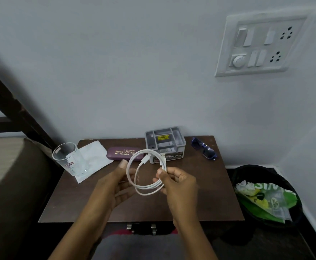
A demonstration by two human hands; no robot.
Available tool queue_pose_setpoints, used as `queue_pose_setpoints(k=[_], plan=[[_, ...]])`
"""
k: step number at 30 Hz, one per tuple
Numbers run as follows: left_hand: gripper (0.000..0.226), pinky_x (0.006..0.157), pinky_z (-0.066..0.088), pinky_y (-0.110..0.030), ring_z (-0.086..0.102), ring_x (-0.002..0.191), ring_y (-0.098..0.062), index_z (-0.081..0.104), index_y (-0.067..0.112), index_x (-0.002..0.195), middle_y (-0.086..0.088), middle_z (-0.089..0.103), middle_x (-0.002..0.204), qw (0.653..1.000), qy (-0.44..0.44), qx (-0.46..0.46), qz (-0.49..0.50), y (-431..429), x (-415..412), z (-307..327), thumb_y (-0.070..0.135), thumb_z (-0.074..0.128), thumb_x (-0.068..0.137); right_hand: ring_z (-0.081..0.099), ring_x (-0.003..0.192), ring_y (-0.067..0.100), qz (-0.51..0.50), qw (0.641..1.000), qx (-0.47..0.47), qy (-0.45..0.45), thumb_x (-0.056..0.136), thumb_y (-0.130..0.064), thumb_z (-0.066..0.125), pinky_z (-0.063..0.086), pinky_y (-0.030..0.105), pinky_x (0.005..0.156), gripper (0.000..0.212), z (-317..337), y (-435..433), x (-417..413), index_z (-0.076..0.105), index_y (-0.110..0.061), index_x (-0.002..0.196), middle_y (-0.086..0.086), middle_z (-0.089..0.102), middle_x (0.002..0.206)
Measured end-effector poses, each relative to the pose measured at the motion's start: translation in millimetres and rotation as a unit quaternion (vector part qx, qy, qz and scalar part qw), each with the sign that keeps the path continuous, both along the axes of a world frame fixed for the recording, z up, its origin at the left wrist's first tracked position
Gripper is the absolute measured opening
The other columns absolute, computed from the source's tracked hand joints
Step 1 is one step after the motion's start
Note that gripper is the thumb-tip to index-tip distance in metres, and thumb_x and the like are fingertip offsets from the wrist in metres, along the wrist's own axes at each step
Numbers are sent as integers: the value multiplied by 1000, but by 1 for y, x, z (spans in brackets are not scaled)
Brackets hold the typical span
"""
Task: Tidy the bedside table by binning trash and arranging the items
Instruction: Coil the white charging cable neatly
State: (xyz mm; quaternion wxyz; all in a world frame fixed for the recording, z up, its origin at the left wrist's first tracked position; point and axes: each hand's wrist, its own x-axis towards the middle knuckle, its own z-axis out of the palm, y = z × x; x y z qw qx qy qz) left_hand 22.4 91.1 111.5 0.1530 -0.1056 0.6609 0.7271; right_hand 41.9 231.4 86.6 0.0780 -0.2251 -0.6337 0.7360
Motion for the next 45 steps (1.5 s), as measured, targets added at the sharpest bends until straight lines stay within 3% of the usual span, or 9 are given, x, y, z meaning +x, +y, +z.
queue_pose_setpoints(k=[3, 8, 13, 18, 21, 25, 31, 35, 45], plan=[[30, 83, 49, -31, 60, 84, -17, 67, 6, 86, -6, 63, 81, 998, 46, -38, -10, 3, 6, -4, 30, 69, 68, 71, 64, 11, 2, 998, 59, 3, 81, -16, 69, 59, 42, 71, 7, -2, -5, 0, 72, -18, 75, -1, 73, 65], [23, 71, 53, -24, 63, 76, -10, 60, 17, 97, -2, 64, 74, 998, 52, 26, 34, 8, 7, -5, 19, 65, 75, 72, 65, 15, -7, 1000, 7, -12, 81, -12, 69, 59, 44, 72, 12, -2, -2, 0, 70, -19, 72, 2, 74, 67], [41, 66, 50, -33, 65, 68, -21, 44, 47, 95, -5, 65, 75, 935, 267, -219, 78, 11, 8, -12, 19, 70, 79, 71, 63, 11, -14, 998, 64, 5, 81, -14, 68, 59, 44, 71, 13, -6, -7, -2, 70, -22, 71, 0, 73, 64], [23, 57, 47, -21, 63, 60, -17, 58, 41, 79, 5, 68, 79, 912, 307, -233, 143, 15, 8, -13, 22, 71, 79, 70, 61, 10, -22, 994, 103, 23, 81, -14, 69, 58, 44, 65, 24, -9, -7, -3, 66, -31, 64, -6, 72, 64], [14, 62, 46, -9, 62, 65, -3, 64, 32, 82, 8, 70, 80, 908, 300, -214, 199, 12, 7, -15, 21, 72, 78, 69, 60, 8, -18, 990, 134, 36, 82, -15, 68, 58, 41, 63, 26, -11, -6, -3, 64, -34, 64, -4, 70, 62], [8, 79, 54, -30, 65, 80, -13, 64, 23, 80, 3, 70, 77, 934, 254, -72, 241, 5, 5, -9, 16, 67, 82, 69, 60, 12, -8, 992, 122, 31, 81, -16, 68, 59, 44, 64, 25, -15, -5, -4, 66, -35, 65, -4, 71, 62], [23, 77, 57, -41, 67, 91, -26, 71, 38, 91, -6, 68, 97, 968, 194, -139, 84, 0, -5, -9, 21, 55, 91, 72, 67, 17, 108, 989, 94, 31, 83, -11, 66, 59, 45, 72, 17, -10, 2, -3, 72, -27, 78, -5, 70, 63], [26, 59, 56, -23, 69, 65, -13, 63, 33, 109, -1, 70, 90, 989, 121, -88, 13, 0, -4, -9, 18, 49, 93, 71, 74, 18, 130, 986, 101, 39, 85, -16, 63, 58, 41, 74, 12, -11, 4, -1, 72, -21, 90, 3, 73, 78], [34, 51, 42, -20, 43, 50, -5, 74, 29, 79, 8, 49, 61, 988, 101, 22, 111, 9, 6, -20, 19, 45, 95, 68, 81, 18, 157, 942, -296, -7, 93, -14, 51, 57, 31, 75, 24, -6, 10, -2, 65, -4, 110, 14, 71, 99]])
